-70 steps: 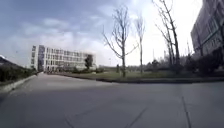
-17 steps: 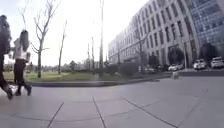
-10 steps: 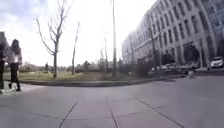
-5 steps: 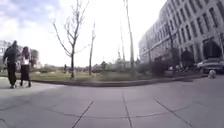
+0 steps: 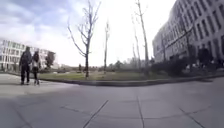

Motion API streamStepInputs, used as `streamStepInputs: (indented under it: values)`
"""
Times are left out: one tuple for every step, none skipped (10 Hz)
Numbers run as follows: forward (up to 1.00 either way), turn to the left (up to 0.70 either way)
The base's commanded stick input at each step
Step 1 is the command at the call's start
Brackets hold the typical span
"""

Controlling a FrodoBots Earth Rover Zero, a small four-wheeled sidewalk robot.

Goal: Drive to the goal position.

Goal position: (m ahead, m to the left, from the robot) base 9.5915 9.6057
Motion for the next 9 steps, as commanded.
streamStepInputs:
  values:
    - [0.00,0.70]
    - [0.00,0.70]
    - [0.00,0.70]
    - [0.00,0.70]
    - [0.00,0.70]
    - [0.00,0.70]
    - [0.00,0.70]
    - [0.00,0.70]
    - [0.00,0.70]
